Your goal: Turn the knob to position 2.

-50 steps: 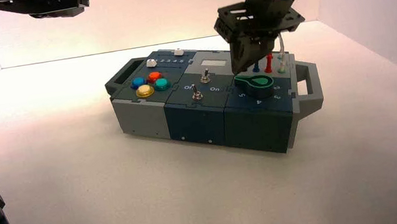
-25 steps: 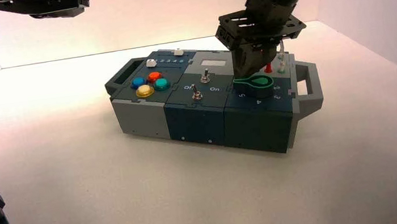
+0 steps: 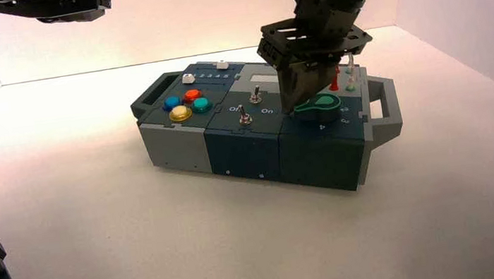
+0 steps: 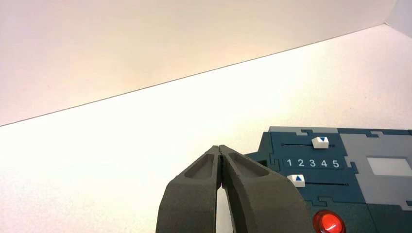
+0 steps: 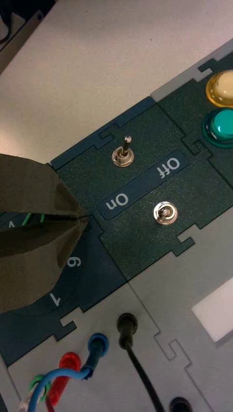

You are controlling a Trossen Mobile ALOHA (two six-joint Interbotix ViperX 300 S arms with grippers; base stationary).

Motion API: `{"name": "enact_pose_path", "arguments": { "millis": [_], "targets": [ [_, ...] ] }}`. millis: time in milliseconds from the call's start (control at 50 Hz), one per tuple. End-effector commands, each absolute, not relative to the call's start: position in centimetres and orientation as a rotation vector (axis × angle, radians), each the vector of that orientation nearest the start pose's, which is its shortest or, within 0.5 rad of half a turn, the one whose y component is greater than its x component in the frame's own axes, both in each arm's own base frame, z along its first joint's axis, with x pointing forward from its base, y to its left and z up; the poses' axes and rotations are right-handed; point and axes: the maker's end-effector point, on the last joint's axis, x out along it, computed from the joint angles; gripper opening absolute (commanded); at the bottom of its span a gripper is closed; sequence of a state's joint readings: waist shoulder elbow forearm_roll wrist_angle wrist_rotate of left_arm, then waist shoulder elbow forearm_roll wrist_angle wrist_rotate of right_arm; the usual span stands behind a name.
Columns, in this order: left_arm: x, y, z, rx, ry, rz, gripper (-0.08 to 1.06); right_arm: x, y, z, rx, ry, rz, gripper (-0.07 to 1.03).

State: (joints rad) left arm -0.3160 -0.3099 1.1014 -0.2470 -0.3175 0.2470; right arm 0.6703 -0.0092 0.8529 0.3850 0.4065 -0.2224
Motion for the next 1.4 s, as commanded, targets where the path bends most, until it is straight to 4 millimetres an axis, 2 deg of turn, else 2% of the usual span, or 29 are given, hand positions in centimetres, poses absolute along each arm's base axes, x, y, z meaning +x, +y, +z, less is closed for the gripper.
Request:
{"name": "enact_pose_path", "arguments": {
  "millis": [20,880,1400],
  "targets": [
    [32.5,-9.1,14.5,0.099,0.442,-0.234,-0.03,23.1,21.9,4.9,-0.197,1.226,0.636,-0.02],
    [32.5,-9.1,14.5,0.099,0.441,-0.234,-0.03,20.9,20.3,6.2,-0.165,1.206,0.637,-0.02],
    [32.6,-9.1,14.6,0.100,0.440,-0.234,-0.03,19.8,20.2,5.8,-0.159,1.247,0.644,-0.02]
  ]
}}
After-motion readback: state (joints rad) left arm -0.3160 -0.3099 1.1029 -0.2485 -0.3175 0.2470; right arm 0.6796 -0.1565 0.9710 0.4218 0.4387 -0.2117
